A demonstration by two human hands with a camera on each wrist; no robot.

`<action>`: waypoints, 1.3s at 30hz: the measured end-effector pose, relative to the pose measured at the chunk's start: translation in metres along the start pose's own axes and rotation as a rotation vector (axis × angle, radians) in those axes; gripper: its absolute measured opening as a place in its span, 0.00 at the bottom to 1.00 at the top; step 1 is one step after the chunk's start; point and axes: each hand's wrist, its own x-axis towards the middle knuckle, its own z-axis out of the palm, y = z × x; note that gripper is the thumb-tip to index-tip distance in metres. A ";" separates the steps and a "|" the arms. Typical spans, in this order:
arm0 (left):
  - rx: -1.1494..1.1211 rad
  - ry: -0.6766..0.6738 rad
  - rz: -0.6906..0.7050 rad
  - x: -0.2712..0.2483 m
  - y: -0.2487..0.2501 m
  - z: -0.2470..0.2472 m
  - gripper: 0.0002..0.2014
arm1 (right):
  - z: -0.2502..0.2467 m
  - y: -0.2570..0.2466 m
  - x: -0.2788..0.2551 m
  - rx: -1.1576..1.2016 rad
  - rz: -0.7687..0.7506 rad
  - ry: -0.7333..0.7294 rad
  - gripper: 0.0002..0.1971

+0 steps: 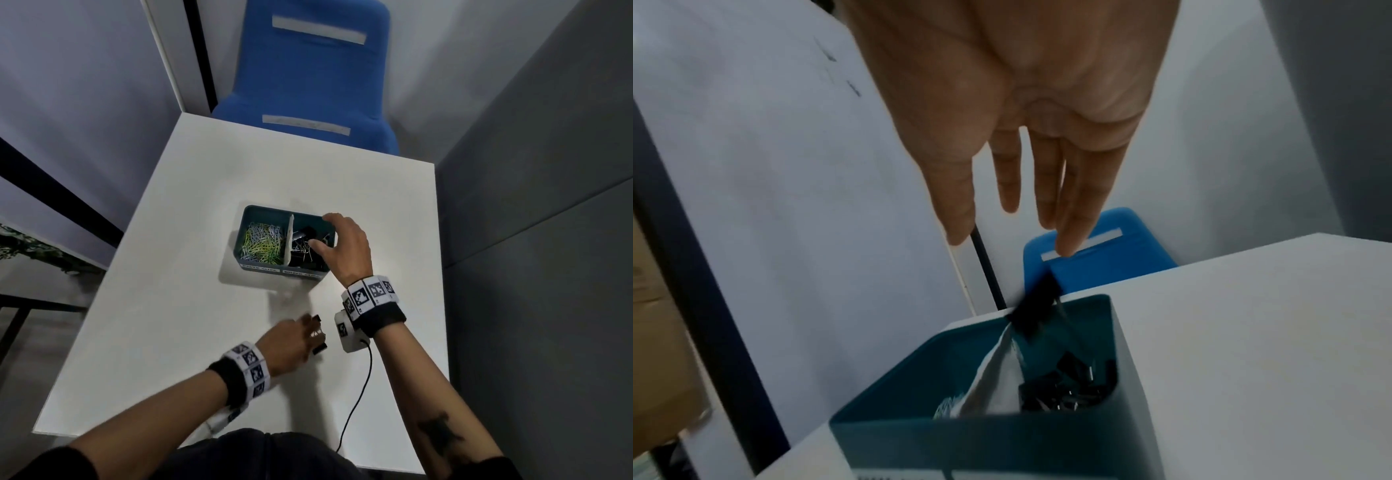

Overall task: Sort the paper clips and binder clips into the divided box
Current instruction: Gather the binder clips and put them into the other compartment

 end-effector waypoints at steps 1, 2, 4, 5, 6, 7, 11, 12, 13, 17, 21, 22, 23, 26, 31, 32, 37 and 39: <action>0.055 -0.009 0.080 -0.001 0.003 0.015 0.15 | 0.002 0.001 -0.005 -0.027 -0.014 0.003 0.23; 0.120 -0.021 0.129 -0.002 0.004 0.027 0.18 | 0.005 0.004 -0.012 -0.048 -0.050 0.015 0.21; 0.237 -0.037 0.185 -0.006 0.004 0.045 0.18 | 0.015 0.011 -0.032 -0.107 -0.174 0.017 0.17; 0.265 -0.060 0.202 -0.007 0.003 0.050 0.17 | 0.021 0.016 -0.044 -0.156 -0.241 -0.019 0.15; 0.269 -0.100 0.203 -0.009 0.003 0.052 0.16 | 0.029 0.023 -0.056 -0.216 -0.306 -0.080 0.14; 0.255 -0.126 0.199 -0.012 0.002 0.052 0.16 | 0.038 0.031 -0.068 -0.274 -0.362 -0.152 0.14; 0.197 -0.058 0.203 -0.035 -0.006 0.046 0.16 | 0.074 0.070 -0.101 -0.428 -0.388 -0.432 0.28; 0.188 -0.047 0.189 -0.041 -0.009 0.044 0.17 | 0.080 0.077 -0.106 -0.478 -0.371 -0.494 0.33; 0.186 -0.044 0.166 -0.046 -0.013 0.043 0.18 | 0.085 0.083 -0.111 -0.524 -0.358 -0.544 0.37; 0.202 -0.142 0.073 -0.059 -0.020 0.038 0.17 | 0.094 0.093 -0.127 -0.529 -0.317 -0.589 0.39; 0.089 -0.055 -0.064 -0.054 -0.028 0.016 0.13 | 0.099 0.097 -0.143 -0.495 -0.279 -0.471 0.29; 0.059 0.012 -0.092 -0.046 -0.031 0.003 0.10 | 0.102 0.098 -0.147 -0.504 -0.266 -0.453 0.24; 0.030 0.083 -0.105 -0.036 -0.034 -0.012 0.08 | 0.104 0.100 -0.151 -0.517 -0.252 -0.444 0.20; -0.019 0.250 -0.157 0.004 -0.047 -0.058 0.07 | 0.107 0.105 -0.159 -0.515 -0.168 -0.444 0.17; -0.087 0.376 -0.317 0.049 -0.066 -0.100 0.16 | 0.105 0.101 -0.161 -0.454 -0.029 -0.416 0.22; -0.104 0.370 -0.347 0.049 -0.067 -0.103 0.18 | 0.106 0.103 -0.161 -0.415 -0.007 -0.382 0.21; -0.196 0.312 -0.314 0.005 -0.064 -0.086 0.05 | 0.086 0.083 -0.142 -0.189 0.106 -0.219 0.11; -0.167 0.176 -0.298 -0.035 -0.062 -0.063 0.09 | 0.067 0.061 -0.127 -0.111 0.071 -0.130 0.11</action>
